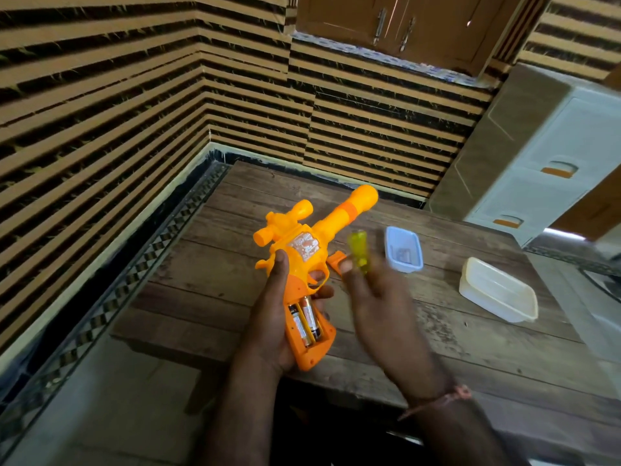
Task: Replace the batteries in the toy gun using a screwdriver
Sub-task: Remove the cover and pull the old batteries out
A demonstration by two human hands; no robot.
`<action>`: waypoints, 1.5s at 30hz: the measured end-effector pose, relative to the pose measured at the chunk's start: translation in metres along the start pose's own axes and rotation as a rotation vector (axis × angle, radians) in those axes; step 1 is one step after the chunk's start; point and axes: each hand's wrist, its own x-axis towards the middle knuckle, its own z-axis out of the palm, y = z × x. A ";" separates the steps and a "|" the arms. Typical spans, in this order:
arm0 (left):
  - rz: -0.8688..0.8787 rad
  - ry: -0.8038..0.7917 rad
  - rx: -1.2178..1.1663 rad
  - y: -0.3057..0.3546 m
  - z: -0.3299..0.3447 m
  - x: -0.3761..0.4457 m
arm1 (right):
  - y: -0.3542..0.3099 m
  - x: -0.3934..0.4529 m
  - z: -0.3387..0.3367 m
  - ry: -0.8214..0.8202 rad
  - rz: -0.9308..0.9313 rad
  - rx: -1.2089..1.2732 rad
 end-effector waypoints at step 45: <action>0.012 0.105 -0.038 0.004 0.006 -0.005 | -0.004 -0.028 0.006 0.013 -0.048 0.342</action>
